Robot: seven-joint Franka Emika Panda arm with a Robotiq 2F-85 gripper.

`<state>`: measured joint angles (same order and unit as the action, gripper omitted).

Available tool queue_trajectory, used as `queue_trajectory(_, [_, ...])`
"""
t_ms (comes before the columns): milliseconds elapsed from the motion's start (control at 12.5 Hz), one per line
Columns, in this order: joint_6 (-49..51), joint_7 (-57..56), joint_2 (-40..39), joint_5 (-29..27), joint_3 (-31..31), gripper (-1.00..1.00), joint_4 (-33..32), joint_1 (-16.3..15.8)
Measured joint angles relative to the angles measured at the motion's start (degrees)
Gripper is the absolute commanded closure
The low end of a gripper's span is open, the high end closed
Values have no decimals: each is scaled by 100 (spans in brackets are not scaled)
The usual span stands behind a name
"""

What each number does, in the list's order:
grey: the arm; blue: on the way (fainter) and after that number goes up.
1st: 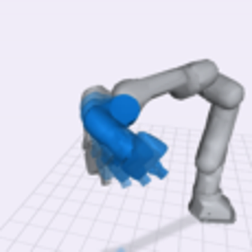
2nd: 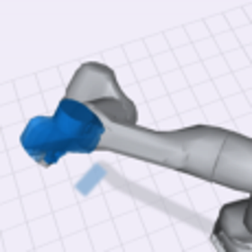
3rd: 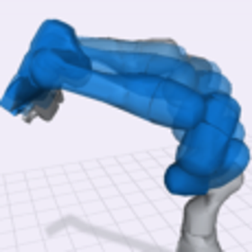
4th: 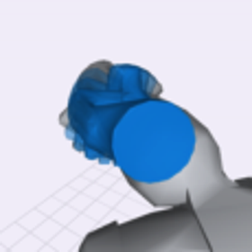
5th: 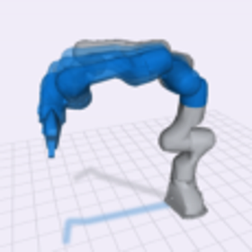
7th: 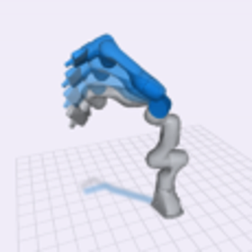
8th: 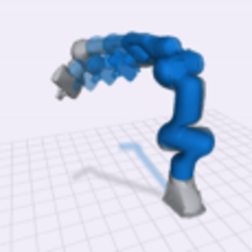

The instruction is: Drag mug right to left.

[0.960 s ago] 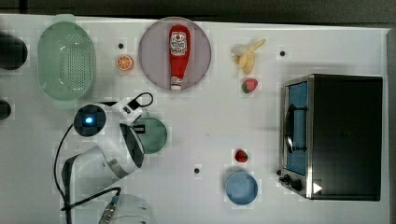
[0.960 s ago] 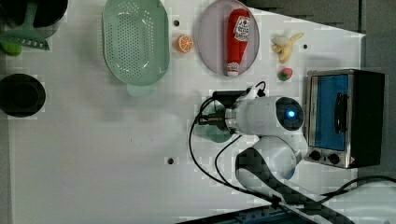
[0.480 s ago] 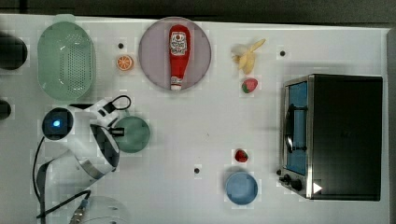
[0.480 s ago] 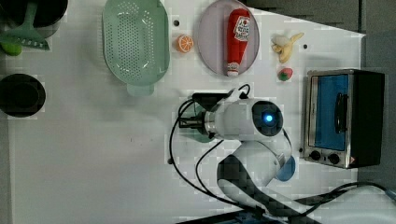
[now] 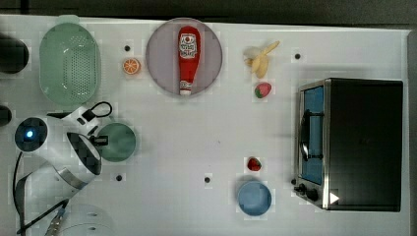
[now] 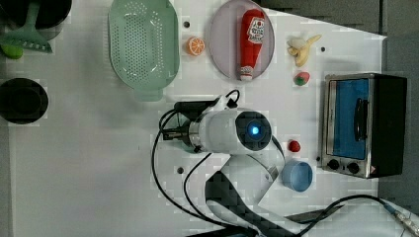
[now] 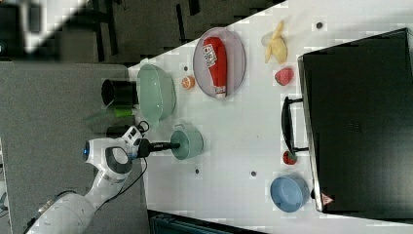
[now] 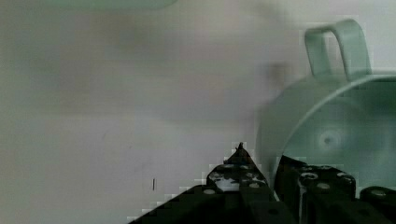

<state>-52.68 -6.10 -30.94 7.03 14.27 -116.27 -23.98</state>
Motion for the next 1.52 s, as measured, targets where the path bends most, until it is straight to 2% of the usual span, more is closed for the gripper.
queue_trajectory(80, [-11, 68, -6, 22, 3, 60, -11, -57])
queue_trajectory(160, [-11, 225, -3, 49, 12, 41, -11, -105])
queue_trajectory(640, [562, 939, 262, -12, -10, -96, 67, -213])
queue_trajectory(960, [820, 1078, 1638, -25, -320, -100, 45, -59])
queue_trajectory(1200, [946, 1097, 2754, -12, -866, -100, 308, 196])
queue_trajectory(1360, [1287, 1108, 3187, 14, -1438, -100, 632, 313])
queue_trajectory(1520, [1681, 1112, 3425, -70, -1981, -100, 744, 607])
